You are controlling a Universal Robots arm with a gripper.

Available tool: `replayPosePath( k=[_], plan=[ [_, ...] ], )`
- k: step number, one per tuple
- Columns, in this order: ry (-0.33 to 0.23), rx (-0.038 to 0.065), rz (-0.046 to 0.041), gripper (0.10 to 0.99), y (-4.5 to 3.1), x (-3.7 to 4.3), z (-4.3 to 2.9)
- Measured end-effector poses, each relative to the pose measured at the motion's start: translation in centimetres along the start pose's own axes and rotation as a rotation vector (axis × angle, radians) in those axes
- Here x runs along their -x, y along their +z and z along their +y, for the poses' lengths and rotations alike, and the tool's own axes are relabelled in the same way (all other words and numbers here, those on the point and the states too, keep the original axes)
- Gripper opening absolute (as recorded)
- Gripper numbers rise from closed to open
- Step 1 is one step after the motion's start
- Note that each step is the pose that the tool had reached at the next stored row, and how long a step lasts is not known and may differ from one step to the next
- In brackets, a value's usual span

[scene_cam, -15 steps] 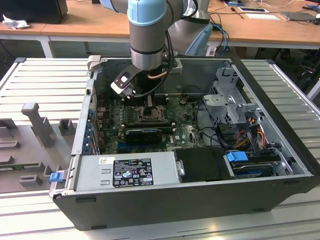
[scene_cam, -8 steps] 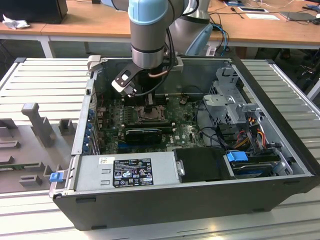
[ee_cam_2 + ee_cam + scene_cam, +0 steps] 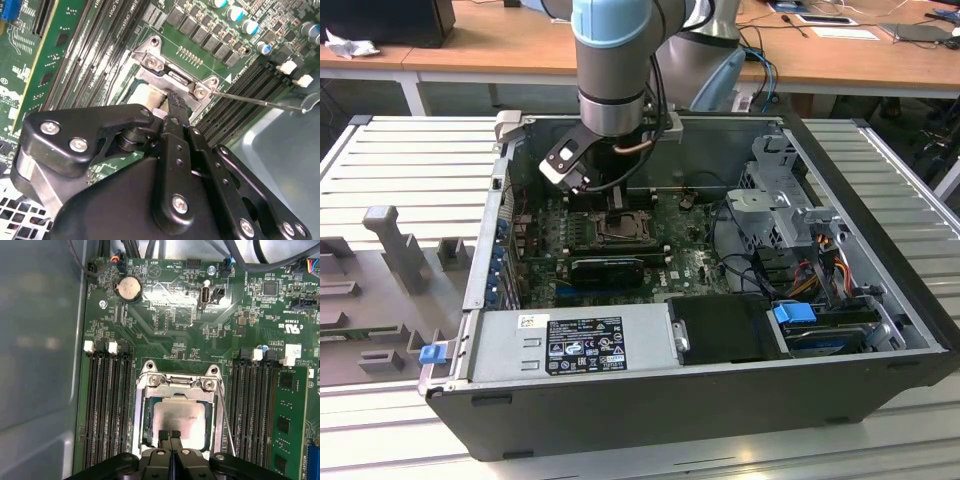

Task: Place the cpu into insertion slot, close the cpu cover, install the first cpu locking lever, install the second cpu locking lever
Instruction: 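Close the cpu cover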

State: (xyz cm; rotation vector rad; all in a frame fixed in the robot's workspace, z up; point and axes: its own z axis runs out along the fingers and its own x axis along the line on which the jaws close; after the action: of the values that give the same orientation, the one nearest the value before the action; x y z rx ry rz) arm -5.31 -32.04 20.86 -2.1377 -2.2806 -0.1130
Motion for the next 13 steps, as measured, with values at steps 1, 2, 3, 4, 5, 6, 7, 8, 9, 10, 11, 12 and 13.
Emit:
replayPosePath(
  k=[1, 2, 3, 4, 5, 6, 7, 8, 9, 10, 11, 12, 13],
  plan=[
    [-0.002, 0.001, -0.0001, 0.106, 0.18, 0.20, -0.03],
    [-0.004, 0.002, -0.0002, 0.106, 0.33, 0.34, -0.04],
    [-0.004, 0.005, -0.0009, 0.106, 0.40, 0.36, -0.05],
    [-0.005, 0.005, -0.0009, 0.106, 0.45, 0.36, 0.05],
    [-0.004, 0.007, 0.0006, 0.106, 0.51, 0.32, 0.25],
    [-0.004, 0.008, 0.0035, 0.106, 0.50, 0.29, 0.47],
    [-0.004, 0.010, 0.0060, 0.106, 0.32, 0.23, 0.56],
    [-0.004, 0.008, 0.0039, 0.106, -0.46, 0.21, 0.57],
    [-0.004, 0.008, 0.0041, 0.106, -0.73, 0.19, 0.59],
    [-0.005, 0.008, 0.0041, 0.106, -0.90, 0.19, 0.60],
    [-0.005, 0.008, 0.0041, 0.106, -0.93, 0.19, 0.65],
    [-0.005, 0.008, 0.0040, 0.106, -0.93, 0.19, 0.69],
    [-0.004, 0.007, 0.0040, 0.106, -0.93, 0.20, 0.75]
  ],
)
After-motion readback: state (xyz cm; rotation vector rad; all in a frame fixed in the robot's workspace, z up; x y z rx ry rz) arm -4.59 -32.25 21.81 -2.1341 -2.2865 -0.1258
